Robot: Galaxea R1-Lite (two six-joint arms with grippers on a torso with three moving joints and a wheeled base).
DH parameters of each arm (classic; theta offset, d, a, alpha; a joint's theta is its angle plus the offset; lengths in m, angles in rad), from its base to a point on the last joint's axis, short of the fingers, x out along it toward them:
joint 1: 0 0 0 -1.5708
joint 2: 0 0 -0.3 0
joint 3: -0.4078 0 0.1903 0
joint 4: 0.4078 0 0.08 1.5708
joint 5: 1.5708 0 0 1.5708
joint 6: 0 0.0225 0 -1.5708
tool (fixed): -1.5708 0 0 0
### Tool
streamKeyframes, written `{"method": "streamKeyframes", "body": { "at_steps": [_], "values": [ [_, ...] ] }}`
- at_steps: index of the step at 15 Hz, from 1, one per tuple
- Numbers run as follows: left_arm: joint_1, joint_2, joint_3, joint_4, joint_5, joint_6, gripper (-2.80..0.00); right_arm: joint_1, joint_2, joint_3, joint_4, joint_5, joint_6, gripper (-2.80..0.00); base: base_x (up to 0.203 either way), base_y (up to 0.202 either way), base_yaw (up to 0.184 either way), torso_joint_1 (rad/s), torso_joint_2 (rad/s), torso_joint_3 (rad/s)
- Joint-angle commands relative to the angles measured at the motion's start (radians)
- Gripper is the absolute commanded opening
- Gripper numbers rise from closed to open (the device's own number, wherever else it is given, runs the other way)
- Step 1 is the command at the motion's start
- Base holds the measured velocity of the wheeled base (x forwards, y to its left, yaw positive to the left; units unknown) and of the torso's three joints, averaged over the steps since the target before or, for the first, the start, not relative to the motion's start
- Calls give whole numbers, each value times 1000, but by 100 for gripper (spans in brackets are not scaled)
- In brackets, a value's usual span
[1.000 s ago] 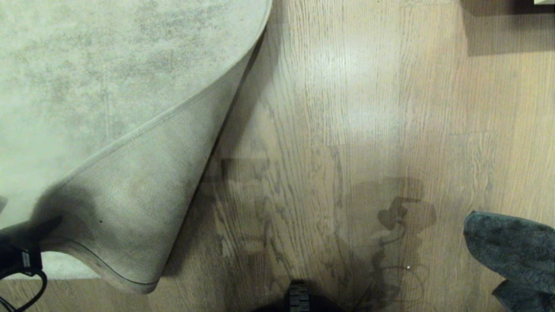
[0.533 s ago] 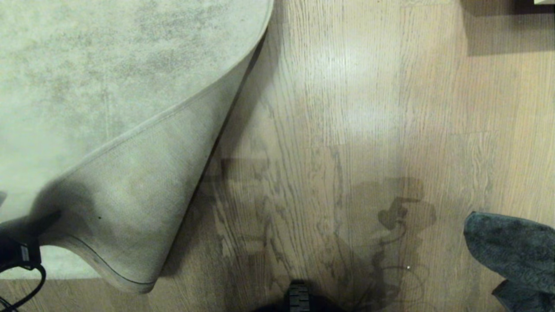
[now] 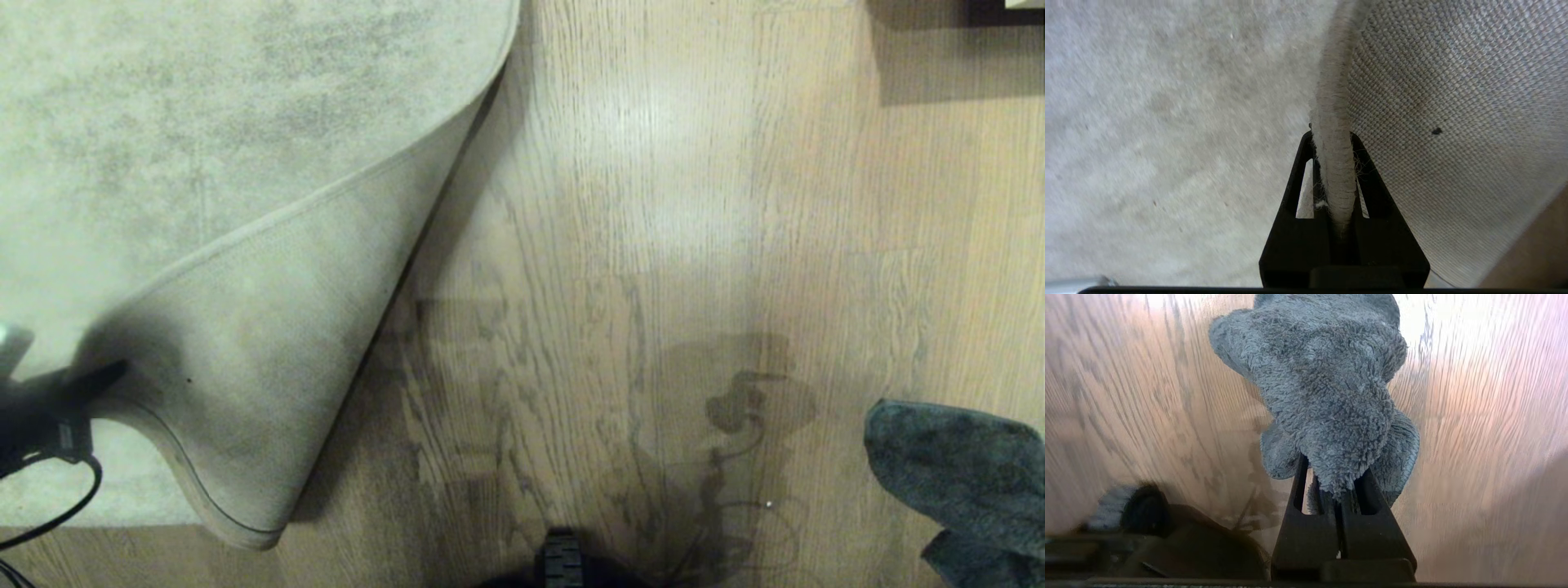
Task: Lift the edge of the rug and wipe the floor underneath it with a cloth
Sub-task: Lift up the carpet, then wipe the floor under the carpet with a rag
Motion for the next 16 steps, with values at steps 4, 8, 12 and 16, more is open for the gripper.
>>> {"method": "streamKeyframes", "body": {
  "at_steps": [4, 8, 12, 16],
  "values": [
    [-1, 190, 79, -259, -4, 3, -280, 2, 36, -52, 9, 37, -18, -280, 0, 0, 0, 0, 0, 0],
    [-1, 214, 131, -322, -2, 2, -280, 34, 295, -166, -39, 104, -20, -280, 0, 0, 0, 0, 0, 0],
    [-1, 211, 135, -322, 0, 4, -280, 106, 690, -284, -239, 158, -25, -280, 0, 0, 0, 0, 0, 0],
    [-1, 206, 138, -324, 0, 6, -280, 327, 1083, -408, -455, 179, -29, -280, 0, 0, 0, 0, 0, 0]
  ]
}}
